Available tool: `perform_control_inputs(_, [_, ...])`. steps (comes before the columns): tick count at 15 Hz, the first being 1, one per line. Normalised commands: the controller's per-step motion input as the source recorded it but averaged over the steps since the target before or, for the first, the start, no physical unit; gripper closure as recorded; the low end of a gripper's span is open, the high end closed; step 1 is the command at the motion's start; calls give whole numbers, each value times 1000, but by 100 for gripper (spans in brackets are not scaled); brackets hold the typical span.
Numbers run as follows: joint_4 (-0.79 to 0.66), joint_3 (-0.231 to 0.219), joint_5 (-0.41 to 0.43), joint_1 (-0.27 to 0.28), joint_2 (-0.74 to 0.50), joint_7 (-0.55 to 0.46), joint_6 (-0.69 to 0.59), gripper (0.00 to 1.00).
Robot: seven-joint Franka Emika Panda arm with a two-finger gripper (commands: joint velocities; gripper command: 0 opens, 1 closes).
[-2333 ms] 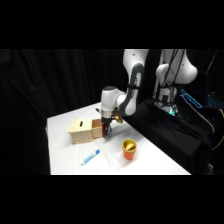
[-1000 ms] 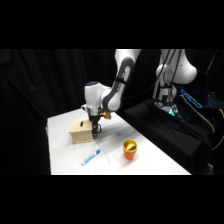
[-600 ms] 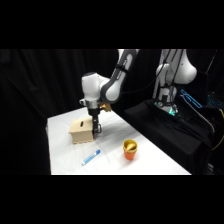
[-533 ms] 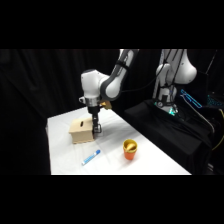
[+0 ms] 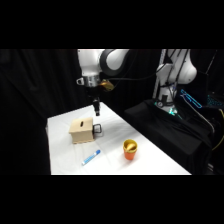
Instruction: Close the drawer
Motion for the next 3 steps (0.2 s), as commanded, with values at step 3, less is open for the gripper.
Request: perform_control_inputs(3, [227, -15, -80, -65, -210, -92, -514, 0])
